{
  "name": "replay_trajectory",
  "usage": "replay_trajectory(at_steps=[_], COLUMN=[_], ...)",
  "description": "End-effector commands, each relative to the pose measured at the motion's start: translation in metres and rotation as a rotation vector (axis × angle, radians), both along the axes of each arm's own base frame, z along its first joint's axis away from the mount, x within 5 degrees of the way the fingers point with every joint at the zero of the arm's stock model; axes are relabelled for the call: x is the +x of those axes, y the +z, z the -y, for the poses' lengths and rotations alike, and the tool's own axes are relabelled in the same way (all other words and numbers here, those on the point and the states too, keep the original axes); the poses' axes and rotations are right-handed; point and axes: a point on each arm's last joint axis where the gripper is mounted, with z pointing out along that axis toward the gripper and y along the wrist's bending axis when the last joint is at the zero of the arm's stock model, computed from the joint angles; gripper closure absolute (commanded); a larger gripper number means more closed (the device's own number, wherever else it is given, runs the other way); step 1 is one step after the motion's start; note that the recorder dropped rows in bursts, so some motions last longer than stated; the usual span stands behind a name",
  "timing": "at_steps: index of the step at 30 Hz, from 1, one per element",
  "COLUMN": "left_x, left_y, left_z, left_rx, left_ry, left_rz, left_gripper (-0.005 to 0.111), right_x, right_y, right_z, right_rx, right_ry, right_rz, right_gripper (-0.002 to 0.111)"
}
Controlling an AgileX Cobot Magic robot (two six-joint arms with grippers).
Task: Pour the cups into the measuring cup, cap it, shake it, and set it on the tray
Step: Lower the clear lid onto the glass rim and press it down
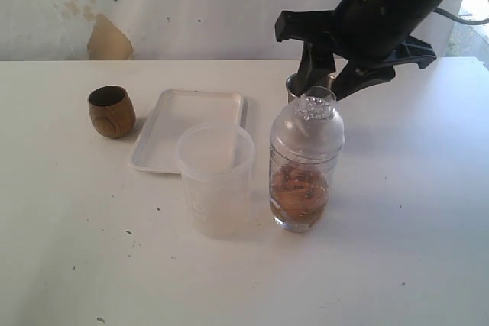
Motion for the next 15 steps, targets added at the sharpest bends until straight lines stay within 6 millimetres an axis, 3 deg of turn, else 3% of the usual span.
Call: replay_trajectory(at_steps=[1, 10, 12, 15], left_x=[0.0, 0.0, 0.0, 0.0], left_y=[-0.001, -0.001, -0.001, -0.001], left_z=[0.0, 0.0, 0.0, 0.0], left_rx=[-0.003, -0.003, -0.003, -0.003], left_ry=[0.0, 0.0, 0.0, 0.0], left_rz=[0.01, 0.01, 0.01, 0.01], left_gripper=[0.107, 0.107, 0.107, 0.107], right_x=[-0.001, -0.004, -0.005, -0.006], right_y=[0.008, 0.017, 0.02, 0.021], right_z=[0.002, 0.007, 0.008, 0.008], right_rx=[-0.006, -0.051, -0.058, -0.065], right_ry=[0.004, 0.0, 0.003, 0.039], right_rz=[0.049, 0.109, 0.12, 0.136], right_gripper=[0.069, 0.07, 0.078, 0.102])
